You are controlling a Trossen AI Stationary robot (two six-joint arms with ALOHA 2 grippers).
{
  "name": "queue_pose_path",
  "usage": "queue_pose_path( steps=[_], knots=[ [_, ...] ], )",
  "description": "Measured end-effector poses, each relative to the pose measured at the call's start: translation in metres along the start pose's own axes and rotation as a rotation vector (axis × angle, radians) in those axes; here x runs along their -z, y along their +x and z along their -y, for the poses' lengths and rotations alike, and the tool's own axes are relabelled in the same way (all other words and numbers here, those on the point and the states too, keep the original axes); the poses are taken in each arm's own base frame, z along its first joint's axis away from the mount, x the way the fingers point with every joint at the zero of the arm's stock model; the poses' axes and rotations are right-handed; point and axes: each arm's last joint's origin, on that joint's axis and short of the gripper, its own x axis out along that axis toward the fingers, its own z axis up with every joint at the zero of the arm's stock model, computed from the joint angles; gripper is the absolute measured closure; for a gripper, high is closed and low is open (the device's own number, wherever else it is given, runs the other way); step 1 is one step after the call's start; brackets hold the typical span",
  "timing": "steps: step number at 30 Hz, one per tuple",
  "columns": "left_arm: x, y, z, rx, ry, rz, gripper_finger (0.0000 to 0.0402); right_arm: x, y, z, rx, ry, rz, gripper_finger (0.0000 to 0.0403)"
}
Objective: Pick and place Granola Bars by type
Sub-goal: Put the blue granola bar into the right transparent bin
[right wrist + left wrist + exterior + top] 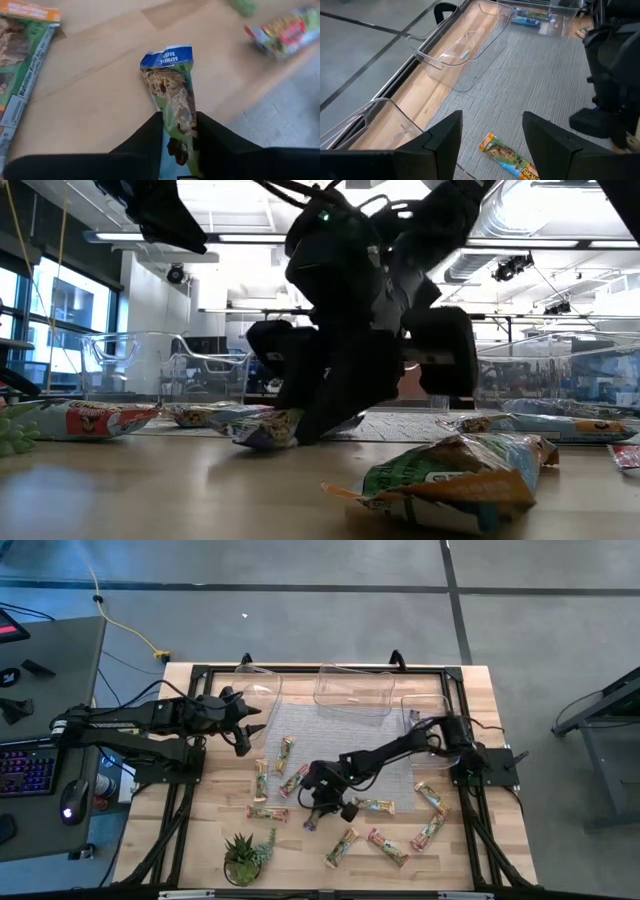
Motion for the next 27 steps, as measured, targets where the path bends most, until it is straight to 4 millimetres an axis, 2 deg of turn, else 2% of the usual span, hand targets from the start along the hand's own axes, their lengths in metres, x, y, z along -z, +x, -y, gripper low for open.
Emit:
queue_pose_path(
  steps=[4,8,11,16,22,27],
  knots=[
    [0.0,0.0,0.0,0.0,0.0,0.001,0.02,-0.013,-0.018,0.003,0.117,0.068,-0.046,0.033],
    [0.0,0.0,0.0,-0.001,0.0,0.002,0.02,-0.03,-0.05,0.0,0.265,0.116,-0.162,0.0338],
    [0.0,0.0,0.0,-0.001,0.0,0.001,0.02,-0.042,-0.082,-0.008,0.358,0.135,-0.274,0.0339],
    [0.0,0.0,0.0,-0.002,0.0,0.003,0.02,-0.06,-0.15,-0.032,0.542,0.25,-0.445,0.0338],
    [0.0,0.0,0.0,-0.002,0.0,0.002,0.02,-0.06,-0.238,-0.076,0.85,0.635,-0.575,0.0337],
    [0.0,0.0,0.0,-0.002,-0.001,0.003,0.02,-0.053,-0.292,-0.107,1.2,1.098,-0.41,0.0337]
  ],
)
